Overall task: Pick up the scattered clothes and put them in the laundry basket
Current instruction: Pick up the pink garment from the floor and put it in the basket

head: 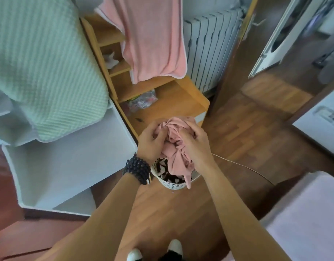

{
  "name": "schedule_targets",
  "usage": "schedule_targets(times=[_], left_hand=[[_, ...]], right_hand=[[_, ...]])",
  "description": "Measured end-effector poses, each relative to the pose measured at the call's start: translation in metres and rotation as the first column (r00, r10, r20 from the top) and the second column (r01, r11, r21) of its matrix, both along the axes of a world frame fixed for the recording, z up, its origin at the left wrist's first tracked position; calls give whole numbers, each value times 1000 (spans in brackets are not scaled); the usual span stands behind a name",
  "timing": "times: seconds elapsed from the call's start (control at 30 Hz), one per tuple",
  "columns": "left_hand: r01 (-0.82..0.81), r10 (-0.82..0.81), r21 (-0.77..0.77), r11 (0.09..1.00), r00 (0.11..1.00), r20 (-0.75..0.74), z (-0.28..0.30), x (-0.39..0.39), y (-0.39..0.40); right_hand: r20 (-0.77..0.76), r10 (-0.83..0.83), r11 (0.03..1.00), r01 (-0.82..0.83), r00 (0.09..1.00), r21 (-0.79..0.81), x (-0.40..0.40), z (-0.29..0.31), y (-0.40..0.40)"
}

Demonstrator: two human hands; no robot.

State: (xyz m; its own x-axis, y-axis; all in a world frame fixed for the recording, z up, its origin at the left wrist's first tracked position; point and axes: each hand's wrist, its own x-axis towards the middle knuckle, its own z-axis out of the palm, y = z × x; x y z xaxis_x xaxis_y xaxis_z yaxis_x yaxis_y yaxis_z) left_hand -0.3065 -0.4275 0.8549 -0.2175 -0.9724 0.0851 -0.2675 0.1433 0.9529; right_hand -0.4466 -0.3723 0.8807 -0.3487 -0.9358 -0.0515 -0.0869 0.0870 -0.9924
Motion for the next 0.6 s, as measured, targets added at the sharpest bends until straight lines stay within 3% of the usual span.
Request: schedule_targets(times=[0.33,0.6], left_hand=[[114,-116,67,991,993,26,-34,-87,-62],[163,-181,242,957,982,55,-115,-127,-126]], right_hand=[[-24,-85,994,87,996,63,-85,-43,-50],[-18,-146,959,146,989,243,-122,-121,-110]])
